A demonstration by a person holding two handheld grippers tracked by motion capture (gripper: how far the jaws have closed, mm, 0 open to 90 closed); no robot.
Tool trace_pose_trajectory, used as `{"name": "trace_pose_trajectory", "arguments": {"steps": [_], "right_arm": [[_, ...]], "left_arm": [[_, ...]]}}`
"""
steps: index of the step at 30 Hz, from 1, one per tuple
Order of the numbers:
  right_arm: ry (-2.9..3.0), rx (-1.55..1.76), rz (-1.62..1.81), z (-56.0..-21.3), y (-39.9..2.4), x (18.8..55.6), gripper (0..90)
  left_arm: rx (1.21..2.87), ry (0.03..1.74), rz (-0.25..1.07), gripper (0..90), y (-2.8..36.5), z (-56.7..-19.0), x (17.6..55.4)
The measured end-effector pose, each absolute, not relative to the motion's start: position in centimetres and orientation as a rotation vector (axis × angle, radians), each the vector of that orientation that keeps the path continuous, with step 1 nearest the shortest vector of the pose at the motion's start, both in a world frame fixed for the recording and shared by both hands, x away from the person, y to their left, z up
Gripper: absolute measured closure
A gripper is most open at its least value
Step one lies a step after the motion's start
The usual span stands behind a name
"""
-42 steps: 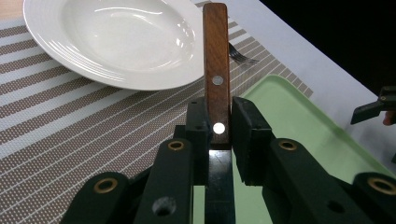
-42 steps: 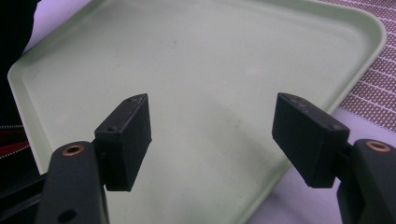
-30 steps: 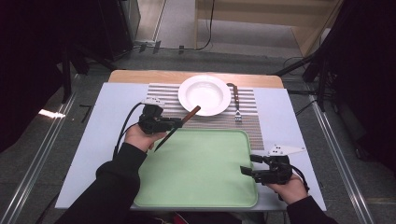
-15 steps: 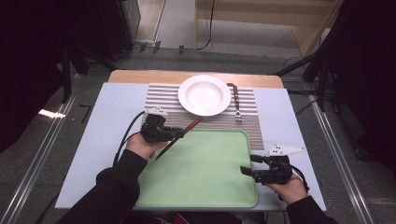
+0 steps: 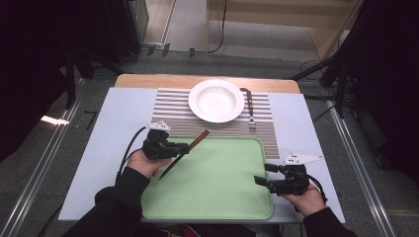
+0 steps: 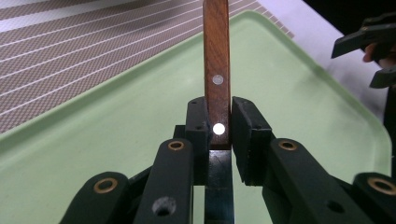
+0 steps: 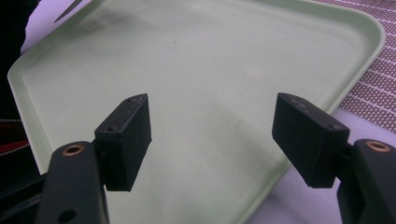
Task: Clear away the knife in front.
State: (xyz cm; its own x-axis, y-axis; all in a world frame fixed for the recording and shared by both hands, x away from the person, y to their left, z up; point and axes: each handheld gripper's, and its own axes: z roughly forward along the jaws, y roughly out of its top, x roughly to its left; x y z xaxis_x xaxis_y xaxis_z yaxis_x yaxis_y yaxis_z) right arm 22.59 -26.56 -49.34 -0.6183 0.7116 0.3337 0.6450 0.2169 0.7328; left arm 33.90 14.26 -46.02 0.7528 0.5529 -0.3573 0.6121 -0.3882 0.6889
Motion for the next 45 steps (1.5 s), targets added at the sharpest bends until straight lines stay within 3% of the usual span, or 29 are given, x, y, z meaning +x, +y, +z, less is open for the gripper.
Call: {"name": "trace_pose_trajectory", "arguments": {"steps": [21,45], "right_arm": [[2.394,1.333,1.378,-49.3,-26.5,22.6,27.2],[2.407,1.328,1.374,-49.3,-26.4,22.6,27.2]], "left_arm": [[2.127,0.940,-0.077,76.8,16.2,-47.8,31.9],[2.178,0.993,-0.109,74.8,16.4,-49.7,32.4]]}}
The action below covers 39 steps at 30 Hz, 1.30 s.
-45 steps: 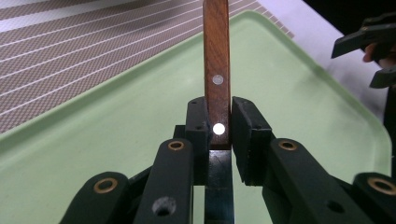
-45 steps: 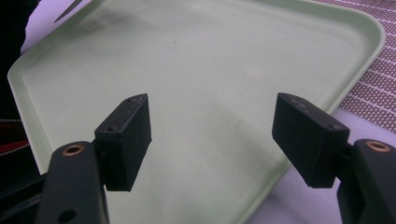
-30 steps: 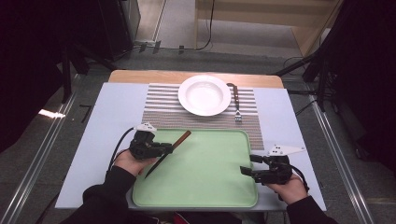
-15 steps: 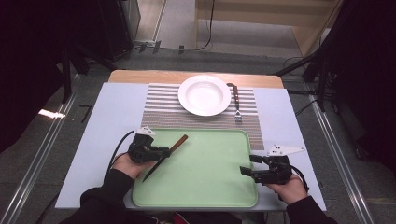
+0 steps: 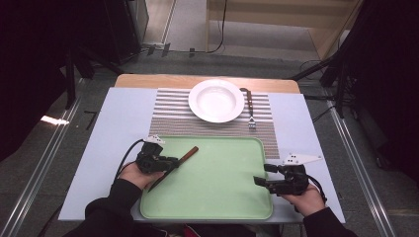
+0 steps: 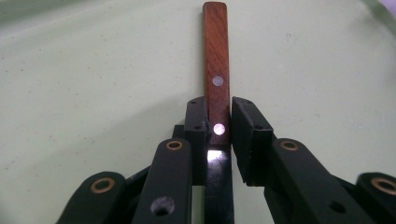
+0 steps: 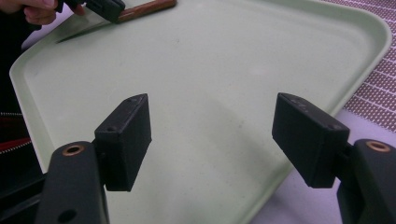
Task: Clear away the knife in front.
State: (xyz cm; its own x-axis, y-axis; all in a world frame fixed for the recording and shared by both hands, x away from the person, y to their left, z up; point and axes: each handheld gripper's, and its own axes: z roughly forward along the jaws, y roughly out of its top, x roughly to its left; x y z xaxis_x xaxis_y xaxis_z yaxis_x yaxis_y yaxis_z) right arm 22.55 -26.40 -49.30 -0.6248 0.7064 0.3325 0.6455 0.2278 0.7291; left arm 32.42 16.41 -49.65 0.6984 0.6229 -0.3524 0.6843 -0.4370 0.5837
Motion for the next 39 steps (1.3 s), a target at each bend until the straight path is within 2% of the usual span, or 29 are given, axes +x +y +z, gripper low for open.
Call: {"name": "trace_pose_trajectory", "arguments": {"steps": [6,10,16,28,31,39], "right_arm": [[2.408,1.328,1.375,-49.3,-26.4,22.6,27.2],[2.411,1.321,1.371,-49.3,-26.4,22.6,27.2],[2.414,1.318,1.369,-49.4,-26.3,22.6,27.2],[2.408,1.327,1.363,-49.4,-26.4,22.5,27.2],[2.406,1.327,1.365,-49.4,-26.5,22.5,27.2],[2.397,1.350,1.360,-49.4,-26.7,22.2,27.2]], "left_arm": [[2.149,0.964,-0.157,58.0,16.4,-49.2,32.3],[2.103,0.887,-0.156,39.6,16.5,-47.9,32.3],[2.081,0.830,-0.130,29.8,16.4,-47.2,32.1],[2.125,0.691,-0.085,29.8,13.8,-46.6,31.7],[2.136,0.680,-0.084,33.0,13.4,-46.6,31.9],[2.176,0.704,-0.043,72.1,12.2,-47.1,32.5]]}}
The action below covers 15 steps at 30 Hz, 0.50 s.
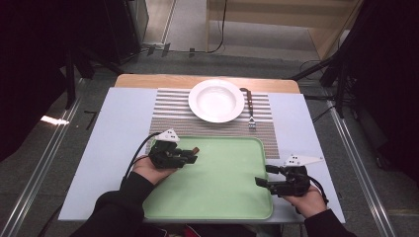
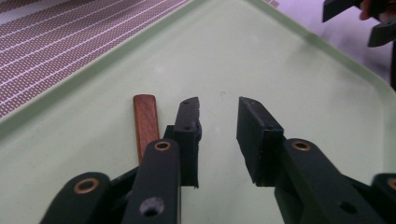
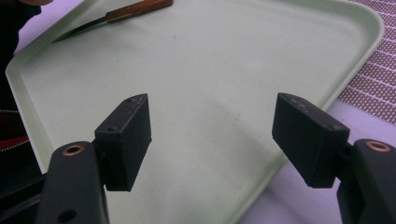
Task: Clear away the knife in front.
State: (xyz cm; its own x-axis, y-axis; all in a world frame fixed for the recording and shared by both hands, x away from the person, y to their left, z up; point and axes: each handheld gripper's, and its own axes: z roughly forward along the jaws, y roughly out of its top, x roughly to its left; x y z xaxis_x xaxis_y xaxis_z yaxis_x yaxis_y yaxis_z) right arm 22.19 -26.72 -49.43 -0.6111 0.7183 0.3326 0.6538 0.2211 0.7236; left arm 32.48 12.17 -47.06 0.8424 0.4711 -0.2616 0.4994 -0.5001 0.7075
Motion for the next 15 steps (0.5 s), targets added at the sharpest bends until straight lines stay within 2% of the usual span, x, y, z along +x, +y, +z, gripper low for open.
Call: {"name": "trace_pose_trajectory", "arguments": {"steps": [3,15], "right_arm": [[2.391,1.347,1.364,-49.5,-26.8,22.1,27.2],[2.377,1.361,1.361,-49.5,-27.1,21.7,27.2]], "left_arm": [[2.190,0.704,-0.053,87.5,11.8,-47.3,32.7],[2.232,0.736,-0.060,89.4,11.2,-48.5,34.0]]}}
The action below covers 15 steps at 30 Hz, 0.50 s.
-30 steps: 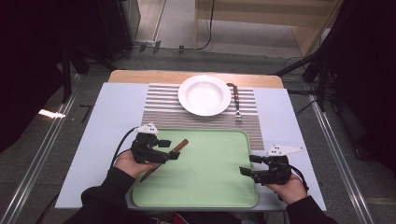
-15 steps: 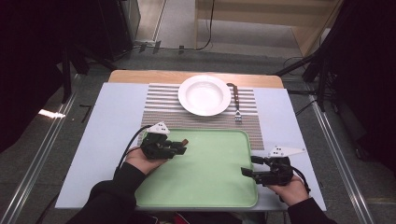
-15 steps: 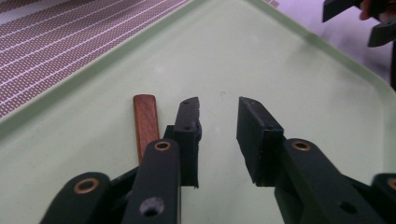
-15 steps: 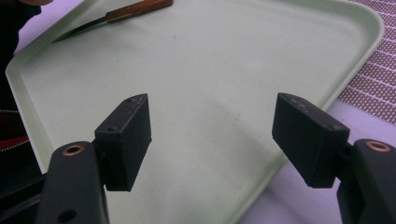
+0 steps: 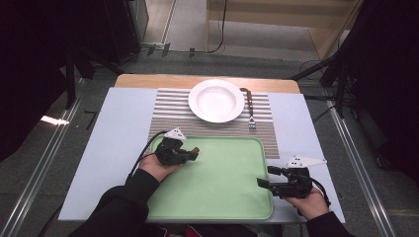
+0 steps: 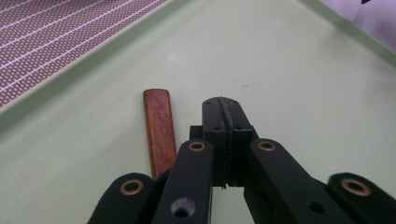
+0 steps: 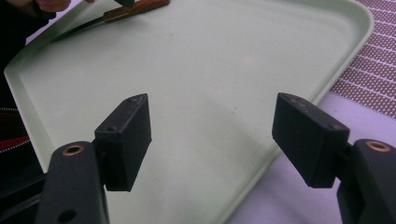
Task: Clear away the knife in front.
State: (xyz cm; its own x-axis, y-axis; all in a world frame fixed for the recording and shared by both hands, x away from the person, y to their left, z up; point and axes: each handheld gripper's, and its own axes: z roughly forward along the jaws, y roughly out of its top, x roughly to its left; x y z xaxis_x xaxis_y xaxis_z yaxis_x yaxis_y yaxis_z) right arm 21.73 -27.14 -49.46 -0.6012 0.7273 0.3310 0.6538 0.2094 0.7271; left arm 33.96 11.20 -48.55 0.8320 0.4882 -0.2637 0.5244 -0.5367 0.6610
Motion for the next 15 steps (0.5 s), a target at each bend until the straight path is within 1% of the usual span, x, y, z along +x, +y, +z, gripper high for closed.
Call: {"name": "trace_pose_trajectory", "arguments": {"steps": [11,15], "right_arm": [[2.379,1.362,1.360,-49.46,-27.14,21.72,27.2],[2.383,1.356,1.361,-49.45,-27.10,21.69,27.2]], "left_arm": [[2.249,0.797,-0.041,89.4,11.73,-49.14,34.78],[2.223,0.806,-0.065,89.4,11.89,-49.21,35.02]]}}
